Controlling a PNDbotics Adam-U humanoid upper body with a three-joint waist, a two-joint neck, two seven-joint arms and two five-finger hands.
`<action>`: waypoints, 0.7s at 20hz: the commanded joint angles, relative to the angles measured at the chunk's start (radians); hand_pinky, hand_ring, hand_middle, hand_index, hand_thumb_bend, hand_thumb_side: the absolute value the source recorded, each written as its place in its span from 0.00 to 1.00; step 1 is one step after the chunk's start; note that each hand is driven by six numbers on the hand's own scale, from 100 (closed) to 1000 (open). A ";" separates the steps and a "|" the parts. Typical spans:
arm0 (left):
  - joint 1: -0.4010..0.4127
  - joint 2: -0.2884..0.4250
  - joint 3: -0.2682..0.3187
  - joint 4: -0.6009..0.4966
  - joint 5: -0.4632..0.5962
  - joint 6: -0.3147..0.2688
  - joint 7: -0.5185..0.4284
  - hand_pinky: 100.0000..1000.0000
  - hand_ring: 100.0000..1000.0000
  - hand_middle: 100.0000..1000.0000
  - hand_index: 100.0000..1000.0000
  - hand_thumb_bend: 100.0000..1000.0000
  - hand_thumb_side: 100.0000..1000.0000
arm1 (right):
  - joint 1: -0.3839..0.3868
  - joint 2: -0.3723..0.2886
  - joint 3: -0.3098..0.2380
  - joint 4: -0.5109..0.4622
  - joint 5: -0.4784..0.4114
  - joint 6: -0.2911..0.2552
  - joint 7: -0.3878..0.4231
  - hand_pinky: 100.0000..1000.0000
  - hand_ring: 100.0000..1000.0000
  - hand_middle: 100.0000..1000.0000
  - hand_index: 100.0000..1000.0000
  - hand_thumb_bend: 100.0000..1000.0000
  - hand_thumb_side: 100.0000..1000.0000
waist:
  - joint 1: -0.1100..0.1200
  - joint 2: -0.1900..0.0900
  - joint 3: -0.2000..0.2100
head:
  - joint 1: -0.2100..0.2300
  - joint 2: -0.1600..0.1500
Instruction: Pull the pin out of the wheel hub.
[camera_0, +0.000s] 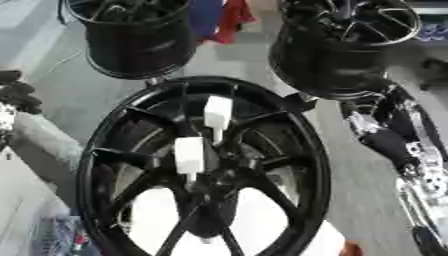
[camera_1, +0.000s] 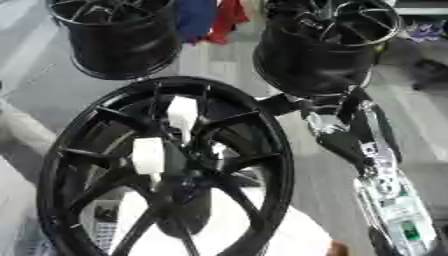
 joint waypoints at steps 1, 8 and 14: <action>-0.021 0.089 -0.015 -0.034 0.014 -0.025 -0.007 0.53 0.54 0.55 0.76 0.00 0.45 | -0.012 -0.022 -0.001 -0.014 0.003 -0.002 0.001 0.62 0.63 0.69 0.81 0.29 0.14 | 0.005 -0.013 -0.003 | 0.001 -0.007; -0.052 0.265 -0.081 -0.056 0.037 -0.088 -0.044 0.54 0.54 0.56 0.78 0.00 0.43 | -0.012 -0.025 0.004 -0.012 0.004 -0.002 0.005 0.62 0.63 0.69 0.81 0.30 0.14 | 0.013 -0.016 -0.015 | 0.000 -0.007; -0.147 0.501 -0.216 -0.051 0.046 -0.178 -0.148 0.58 0.58 0.60 0.80 0.05 0.43 | -0.011 -0.032 0.010 -0.010 0.005 -0.001 0.012 0.62 0.63 0.69 0.81 0.30 0.14 | 0.024 -0.022 -0.030 | 0.006 -0.004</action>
